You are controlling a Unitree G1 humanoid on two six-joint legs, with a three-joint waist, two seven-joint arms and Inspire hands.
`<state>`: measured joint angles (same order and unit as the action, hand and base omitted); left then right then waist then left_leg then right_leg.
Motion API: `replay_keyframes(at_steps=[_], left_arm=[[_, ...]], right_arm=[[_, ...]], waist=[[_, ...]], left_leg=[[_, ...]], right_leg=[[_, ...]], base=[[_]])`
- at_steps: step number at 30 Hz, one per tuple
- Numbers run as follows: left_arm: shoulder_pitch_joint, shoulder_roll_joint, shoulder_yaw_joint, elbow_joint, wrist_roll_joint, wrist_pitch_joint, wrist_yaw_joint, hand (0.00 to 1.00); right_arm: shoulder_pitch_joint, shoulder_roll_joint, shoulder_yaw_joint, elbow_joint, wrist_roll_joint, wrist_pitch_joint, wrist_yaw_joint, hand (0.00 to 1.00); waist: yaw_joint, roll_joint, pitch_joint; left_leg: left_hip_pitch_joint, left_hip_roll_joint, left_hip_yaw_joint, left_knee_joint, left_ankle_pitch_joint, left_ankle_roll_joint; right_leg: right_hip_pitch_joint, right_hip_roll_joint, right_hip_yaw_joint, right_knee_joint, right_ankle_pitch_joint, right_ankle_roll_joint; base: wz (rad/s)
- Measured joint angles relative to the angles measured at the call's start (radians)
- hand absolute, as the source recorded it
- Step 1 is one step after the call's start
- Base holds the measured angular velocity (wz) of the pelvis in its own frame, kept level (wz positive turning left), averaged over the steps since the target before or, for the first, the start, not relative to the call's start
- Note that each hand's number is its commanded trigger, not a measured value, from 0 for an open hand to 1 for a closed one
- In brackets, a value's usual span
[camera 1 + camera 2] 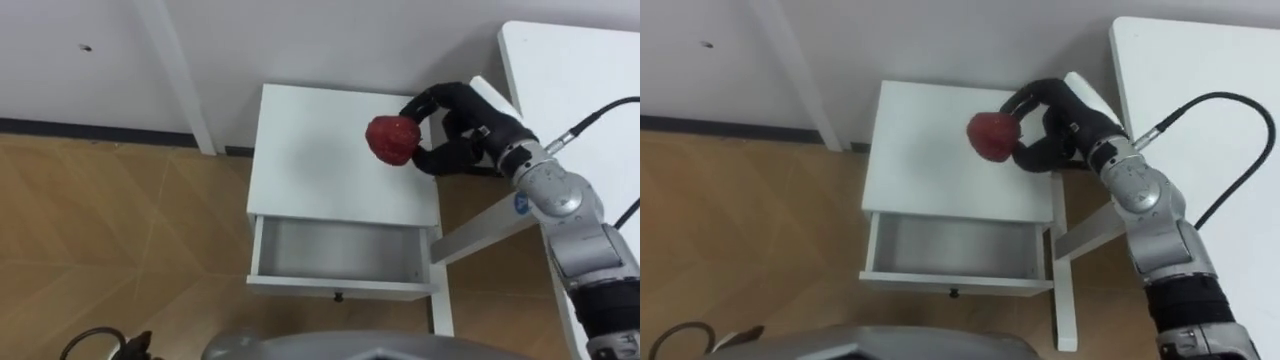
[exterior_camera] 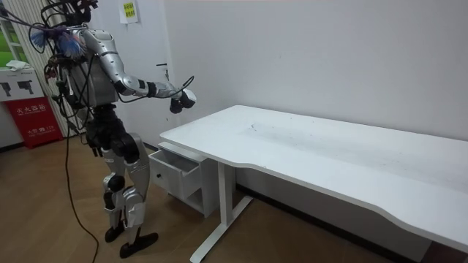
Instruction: Put apple and close drawer
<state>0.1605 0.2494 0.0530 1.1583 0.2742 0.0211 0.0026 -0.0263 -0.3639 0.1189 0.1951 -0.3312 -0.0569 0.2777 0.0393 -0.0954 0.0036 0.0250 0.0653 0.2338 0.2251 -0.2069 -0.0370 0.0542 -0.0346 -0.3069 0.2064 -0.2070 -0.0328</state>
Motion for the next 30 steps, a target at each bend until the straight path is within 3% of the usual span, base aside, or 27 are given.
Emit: replay_keyframes(at_steps=[8,9,10,11,23,30], left_arm=[[-0.025,-0.001,-0.026,0.009,-0.005,0.000,-0.013,0.00],[-0.025,-0.001,-0.028,0.010,-0.006,0.000,-0.013,0.00],[-0.025,-0.001,-0.035,0.010,-0.006,0.000,-0.013,0.00],[-0.025,-0.002,-0.038,0.010,-0.006,0.000,-0.013,0.00],[-0.025,-0.005,-0.048,0.009,-0.006,0.000,-0.013,0.00],[-0.028,-0.006,-0.060,-0.001,-0.006,0.000,-0.011,0.00]], right_arm=[[0.045,0.046,0.030,-0.019,-0.072,0.032,0.044,1.00],[0.052,0.046,0.036,-0.019,-0.072,0.035,0.044,0.87],[0.056,0.046,0.044,-0.019,-0.072,0.036,0.044,0.08],[0.056,0.046,0.050,-0.019,-0.072,0.036,0.044,0.00],[0.064,0.053,0.098,-0.011,-0.106,0.035,0.051,0.00],[0.097,0.053,0.097,-0.010,-0.107,0.036,0.051,0.00]], waist=[[0.010,0.004,0.0028],[0.016,0.004,0.0029],[0.020,0.004,0.0029],[0.021,0.004,0.0029],[0.022,0.013,0.0072],[0.019,0.020,0.0019]], left_leg=[[-0.016,-0.001,-0.014,0.011,-0.002,0.003],[-0.017,-0.001,-0.014,0.011,-0.002,0.003],[-0.017,-0.001,-0.014,0.011,-0.002,0.003],[-0.017,-0.001,-0.015,0.011,-0.002,0.003],[-0.016,-0.002,-0.019,0.012,-0.001,0.004],[-0.019,-0.004,-0.018,0.012,0.000,0.007]], right_leg=[[-0.002,-0.002,-0.020,0.000,0.000,0.000],[-0.002,-0.002,-0.021,-0.001,0.000,0.000],[-0.002,-0.002,-0.021,-0.001,0.000,0.000],[-0.002,-0.002,-0.021,-0.001,0.000,0.000],[0.009,-0.004,-0.026,-0.001,0.000,0.000],[0.004,-0.006,-0.024,-0.001,0.000,0.001]], base=[[0.06],[0.00],[0.00],[0.00],[0.01],[0.00]])
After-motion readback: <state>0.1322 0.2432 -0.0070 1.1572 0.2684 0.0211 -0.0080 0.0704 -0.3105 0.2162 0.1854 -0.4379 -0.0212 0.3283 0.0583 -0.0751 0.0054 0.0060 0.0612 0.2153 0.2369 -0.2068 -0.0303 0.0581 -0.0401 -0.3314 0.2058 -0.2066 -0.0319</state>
